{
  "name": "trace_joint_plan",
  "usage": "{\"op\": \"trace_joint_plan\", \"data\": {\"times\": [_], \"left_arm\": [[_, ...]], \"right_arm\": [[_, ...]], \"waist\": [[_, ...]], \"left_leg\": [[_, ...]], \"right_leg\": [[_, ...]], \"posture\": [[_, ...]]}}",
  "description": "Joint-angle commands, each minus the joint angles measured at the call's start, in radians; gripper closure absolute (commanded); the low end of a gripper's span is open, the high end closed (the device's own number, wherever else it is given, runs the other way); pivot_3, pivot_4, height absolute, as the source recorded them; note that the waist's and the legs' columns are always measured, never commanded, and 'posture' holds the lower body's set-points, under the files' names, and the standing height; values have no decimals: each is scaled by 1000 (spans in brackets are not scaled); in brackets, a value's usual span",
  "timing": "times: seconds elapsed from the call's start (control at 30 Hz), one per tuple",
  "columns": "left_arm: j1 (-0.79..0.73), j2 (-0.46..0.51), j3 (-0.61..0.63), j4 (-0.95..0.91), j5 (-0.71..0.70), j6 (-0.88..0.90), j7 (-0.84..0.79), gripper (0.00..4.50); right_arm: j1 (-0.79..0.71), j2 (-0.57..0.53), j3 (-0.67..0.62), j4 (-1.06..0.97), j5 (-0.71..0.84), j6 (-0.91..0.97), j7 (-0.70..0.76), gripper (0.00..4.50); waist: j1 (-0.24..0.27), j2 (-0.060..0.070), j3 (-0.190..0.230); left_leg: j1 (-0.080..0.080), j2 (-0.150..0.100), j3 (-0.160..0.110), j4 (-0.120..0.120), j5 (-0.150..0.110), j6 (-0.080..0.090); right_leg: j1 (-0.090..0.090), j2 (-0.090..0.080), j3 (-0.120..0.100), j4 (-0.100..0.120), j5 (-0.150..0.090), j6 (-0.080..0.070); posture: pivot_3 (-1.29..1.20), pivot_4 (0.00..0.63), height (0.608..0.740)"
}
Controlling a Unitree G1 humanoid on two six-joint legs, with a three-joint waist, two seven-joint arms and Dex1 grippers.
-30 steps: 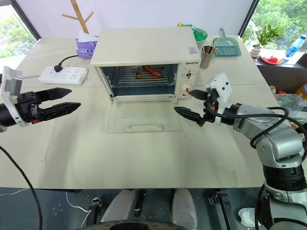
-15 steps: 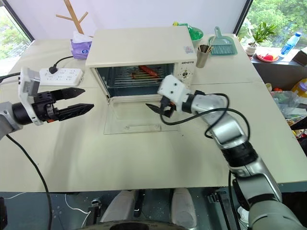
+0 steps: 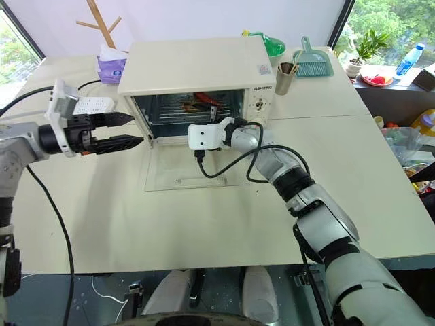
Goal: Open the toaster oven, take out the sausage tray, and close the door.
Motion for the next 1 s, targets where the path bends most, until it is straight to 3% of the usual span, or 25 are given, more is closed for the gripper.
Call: {"op": "trace_joint_plan", "data": {"times": [0.03,0.23,0.33,0.43,0.83,0.93,1.0], "left_arm": [[-45,-9,-14,37,34,-40,-26,21],[-72,-24,-39,58,56,-57,-59,21],[-92,-35,-48,84,76,-69,-66,0],[-110,-46,-55,111,94,-81,-74,0],[-127,-52,-54,142,124,-96,-96,0],[-126,-51,-52,145,126,-96,-99,0],[-123,-49,-51,145,127,-97,-100,0]], "right_arm": [[-68,28,-2,108,-46,-72,-64,0],[-134,69,-2,277,-94,-128,-134,0],[-151,81,-6,321,-107,-147,-154,861],[-157,86,-7,341,-118,-160,-168,2339],[-161,99,-8,368,-143,-172,-181,2339],[-177,108,-5,388,-151,-173,-195,3169],[-182,110,-4,395,-156,-176,-203,4131]], "waist": [[-2,0,0],[-23,0,0],[-27,0,0],[-28,0,0],[-47,0,0],[-50,0,0],[-49,0,0]], "left_leg": [[0,0,0,0,0,0],[0,0,0,-2,1,-2],[0,0,1,-2,1,-2],[0,0,2,-2,2,-3],[1,0,1,-2,2,-2],[1,1,1,-2,2,-3],[1,1,1,-2,3,-3]], "right_leg": [[0,0,0,0,0,0],[-3,0,2,4,0,-1],[-5,0,3,6,0,-1],[-8,0,4,11,0,-1],[-8,1,5,14,1,-3],[-9,1,5,14,1,-3],[-9,2,5,15,1,-3]], "posture": [[0,150,740],[0,150,740],[0,150,740],[0,150,740],[0,150,740],[0,150,740],[0,150,740]]}}
